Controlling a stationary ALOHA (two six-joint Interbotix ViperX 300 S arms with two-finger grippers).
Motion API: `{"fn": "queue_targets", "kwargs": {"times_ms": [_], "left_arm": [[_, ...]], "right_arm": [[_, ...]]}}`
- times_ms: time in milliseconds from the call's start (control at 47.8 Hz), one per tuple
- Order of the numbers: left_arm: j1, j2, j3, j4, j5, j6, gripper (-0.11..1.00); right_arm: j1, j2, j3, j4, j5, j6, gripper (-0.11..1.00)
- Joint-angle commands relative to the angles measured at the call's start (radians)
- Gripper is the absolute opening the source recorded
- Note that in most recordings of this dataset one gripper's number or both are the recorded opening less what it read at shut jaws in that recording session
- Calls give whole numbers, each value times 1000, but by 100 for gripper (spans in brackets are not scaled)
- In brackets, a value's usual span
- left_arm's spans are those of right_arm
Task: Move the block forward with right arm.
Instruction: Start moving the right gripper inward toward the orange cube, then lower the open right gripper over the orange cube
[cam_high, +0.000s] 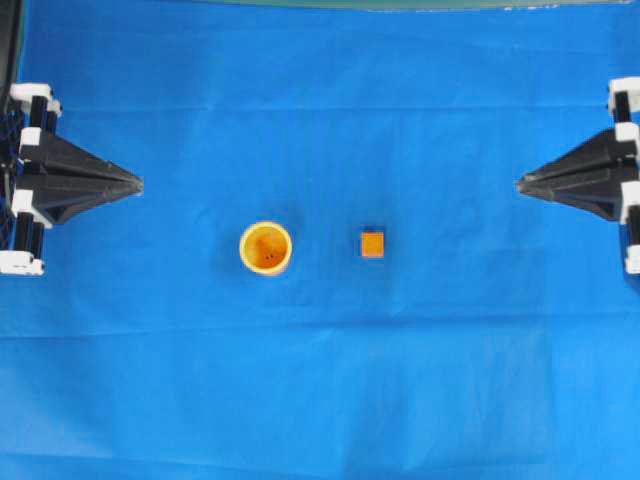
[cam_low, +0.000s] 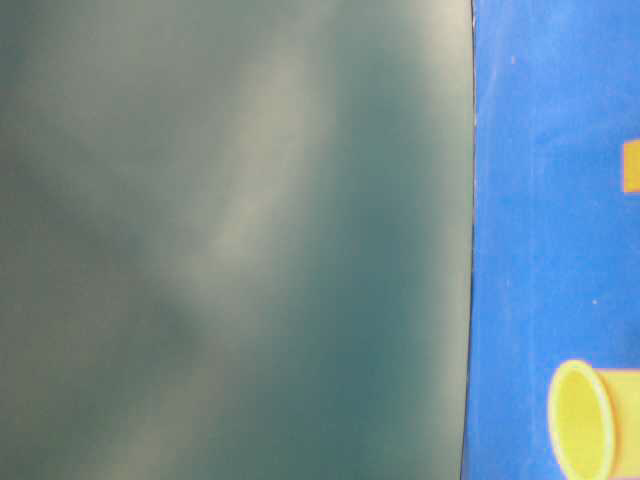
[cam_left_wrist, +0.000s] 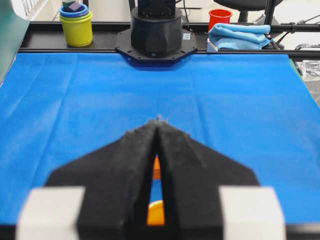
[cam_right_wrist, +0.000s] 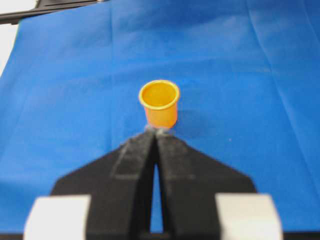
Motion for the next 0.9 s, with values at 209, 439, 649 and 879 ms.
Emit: {"fn": "queue_targets", "kwargs": {"times_ms": [209, 439, 649, 879], "left_arm": [[2, 8, -28, 2, -3, -2, 1], [2, 8, -28, 2, -3, -2, 1], [2, 8, -28, 2, -3, -2, 1], [2, 8, -28, 2, -3, -2, 1]], "right_arm": [[-20, 110, -61, 2, 8, 78, 0], [-20, 250, -120, 2, 8, 80, 1], [-20, 400, -195, 2, 17, 80, 15], [-20, 568, -311, -6, 138, 69, 55]]}}
